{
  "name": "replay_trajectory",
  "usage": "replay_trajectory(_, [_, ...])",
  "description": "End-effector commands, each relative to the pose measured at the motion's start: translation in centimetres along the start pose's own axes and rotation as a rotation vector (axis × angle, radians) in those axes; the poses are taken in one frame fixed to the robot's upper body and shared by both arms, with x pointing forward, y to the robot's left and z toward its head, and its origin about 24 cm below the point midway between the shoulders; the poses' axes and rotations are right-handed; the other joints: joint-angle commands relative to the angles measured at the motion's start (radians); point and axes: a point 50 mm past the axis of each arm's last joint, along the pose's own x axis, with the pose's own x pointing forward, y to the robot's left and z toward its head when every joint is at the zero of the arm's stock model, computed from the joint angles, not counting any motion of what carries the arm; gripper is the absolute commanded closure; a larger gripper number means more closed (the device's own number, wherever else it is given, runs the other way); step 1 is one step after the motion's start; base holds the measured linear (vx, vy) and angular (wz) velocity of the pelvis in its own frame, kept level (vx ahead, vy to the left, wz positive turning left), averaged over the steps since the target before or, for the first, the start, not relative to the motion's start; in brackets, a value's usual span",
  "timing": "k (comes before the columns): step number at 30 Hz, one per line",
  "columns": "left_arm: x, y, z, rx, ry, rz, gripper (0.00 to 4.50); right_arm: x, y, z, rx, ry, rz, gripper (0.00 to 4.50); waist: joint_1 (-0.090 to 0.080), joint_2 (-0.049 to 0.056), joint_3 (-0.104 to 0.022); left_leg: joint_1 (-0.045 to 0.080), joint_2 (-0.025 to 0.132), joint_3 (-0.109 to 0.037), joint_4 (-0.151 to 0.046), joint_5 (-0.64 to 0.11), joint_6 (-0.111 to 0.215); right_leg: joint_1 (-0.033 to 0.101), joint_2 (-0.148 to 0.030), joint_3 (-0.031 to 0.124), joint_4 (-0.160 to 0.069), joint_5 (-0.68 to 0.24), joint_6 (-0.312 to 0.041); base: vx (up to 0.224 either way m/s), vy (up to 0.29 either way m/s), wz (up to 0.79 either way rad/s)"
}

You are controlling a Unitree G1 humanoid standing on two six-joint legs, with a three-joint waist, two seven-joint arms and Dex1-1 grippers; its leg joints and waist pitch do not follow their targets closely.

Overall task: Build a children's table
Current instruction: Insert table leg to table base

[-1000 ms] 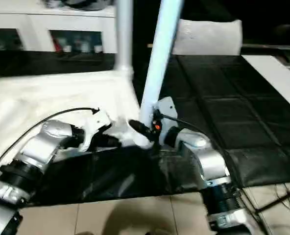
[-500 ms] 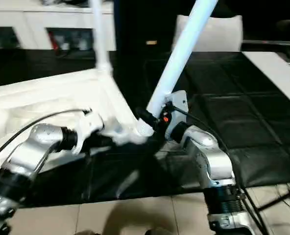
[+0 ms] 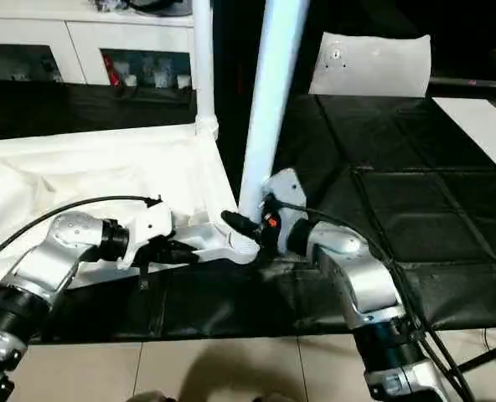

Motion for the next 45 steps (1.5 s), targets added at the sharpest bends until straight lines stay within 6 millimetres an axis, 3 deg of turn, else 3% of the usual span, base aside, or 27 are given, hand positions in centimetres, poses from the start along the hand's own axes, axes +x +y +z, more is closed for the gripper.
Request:
replay_trajectory(1, [0.2, -0.4, 0.0, 0.028, 0.006, -0.064, 4.5, -0.1, -0.3, -0.3, -0.008, 0.028, -0.004, 2.6, -0.002, -0.005, -0.06, 0.008, 0.093, -0.039, -0.086, -0.127, 0.01, 0.042, -0.119, 0.074, -0.081, -0.285, -0.171, 0.0, 0.0, 0.0])
replay_trajectory(17, [0.5, -0.3, 0.4, 0.081, 0.019, -0.127, 4.5, 0.9, -0.1, -1.1, 0.041, 0.067, 0.07, 2.6, 0.002, 0.0, -0.062, 0.011, 0.095, -0.039, -0.087, -0.131, 0.002, 0.043, -0.119, 0.073, -0.077, -0.245, -0.192, 0.0, 0.0, 0.0])
replay_trajectory(25, [0.4, 0.1, 0.1, 0.084, 0.041, -0.114, 4.5, 0.4, -0.4, -1.1, 0.025, 0.09, 0.086, 2.6, 0.003, -0.002, -0.059, 0.014, 0.096, -0.041, -0.089, -0.164, -0.005, 0.043, -0.122, 0.074, -0.086, -0.326, -0.171, 0.0, 0.0, 0.0])
replay_trajectory(32, [0.4, 0.3, 0.0, 0.089, 0.043, -0.115, 4.5, 0.0, -0.5, -0.8, 0.014, 0.098, 0.102, 2.6, 0.008, -0.002, -0.062, 0.012, 0.097, -0.039, -0.088, -0.134, 0.0, 0.045, -0.122, 0.073, -0.076, -0.246, -0.19, 0.0, 0.0, 0.0])
replay_trajectory(40, [0.3, 0.4, 0.2, 0.096, 0.044, -0.125, 4.5, 0.7, -0.8, -0.8, 0.054, 0.075, 0.076, 2.6, 0.005, 0.003, -0.057, 0.014, 0.097, -0.043, -0.092, -0.189, -0.017, 0.041, -0.124, 0.073, -0.088, -0.345, -0.173, 0.0, 0.0, 0.0])
replay_trajectory(42, [0.3, 0.4, 0.2, 0.096, 0.044, -0.124, 4.5, 0.6, -1.0, -0.9, 0.073, 0.071, 0.069, 2.6, 0.004, 0.002, -0.059, 0.014, 0.099, -0.044, -0.092, -0.19, -0.02, 0.041, -0.124, 0.073, -0.087, -0.332, -0.175, 0.0, 0.0, 0.0])
replay_trajectory(45, [0.3, 0.5, 0.1, 0.092, 0.043, -0.119, 4.5, 0.2, -1.3, -1.4, 0.127, 0.059, 0.046, 2.6, 0.005, 0.009, -0.06, 0.015, 0.098, -0.044, -0.092, -0.183, -0.02, 0.042, -0.123, 0.073, -0.084, -0.299, -0.187, 0.0, 0.0, 0.0])
